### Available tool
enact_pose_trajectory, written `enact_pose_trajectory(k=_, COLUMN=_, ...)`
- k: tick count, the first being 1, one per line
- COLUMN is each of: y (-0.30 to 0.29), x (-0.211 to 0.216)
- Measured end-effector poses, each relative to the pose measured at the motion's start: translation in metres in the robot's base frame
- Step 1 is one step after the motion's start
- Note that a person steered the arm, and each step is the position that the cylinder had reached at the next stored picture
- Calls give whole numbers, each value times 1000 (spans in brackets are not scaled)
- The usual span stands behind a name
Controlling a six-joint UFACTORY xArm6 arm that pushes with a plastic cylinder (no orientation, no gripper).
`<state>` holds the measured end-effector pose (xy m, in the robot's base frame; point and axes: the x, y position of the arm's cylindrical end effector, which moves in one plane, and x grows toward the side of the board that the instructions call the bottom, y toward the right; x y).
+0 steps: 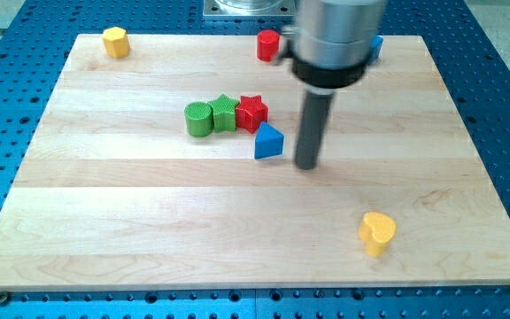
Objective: Place the triangle at the center left of the board
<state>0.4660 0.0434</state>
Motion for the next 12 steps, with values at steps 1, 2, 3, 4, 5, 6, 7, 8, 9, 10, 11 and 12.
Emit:
enact_pose_trajectory(k=1, y=30, x=0)
enact_pose_trajectory(k=2, y=18, x=-25)
enact_pose_trajectory(k=3, y=-62, x=-22)
enact_pose_trajectory(k=4, y=-96, x=-22)
enact_pose_trajectory(k=5, y=-78, x=-23)
enact_pose_trajectory(k=6, y=-100, x=-24)
enact_pose_trajectory(k=7, y=-133, x=-25)
enact_pose_trajectory(k=8, y=-158, x=-25)
enact_pose_trajectory(k=9, y=-150, x=-20)
enact_pose_trajectory(k=10, y=-149, x=-2)
enact_pose_trajectory(k=11, y=-194, x=-14)
enact_pose_trajectory(k=12, y=-170, x=-21)
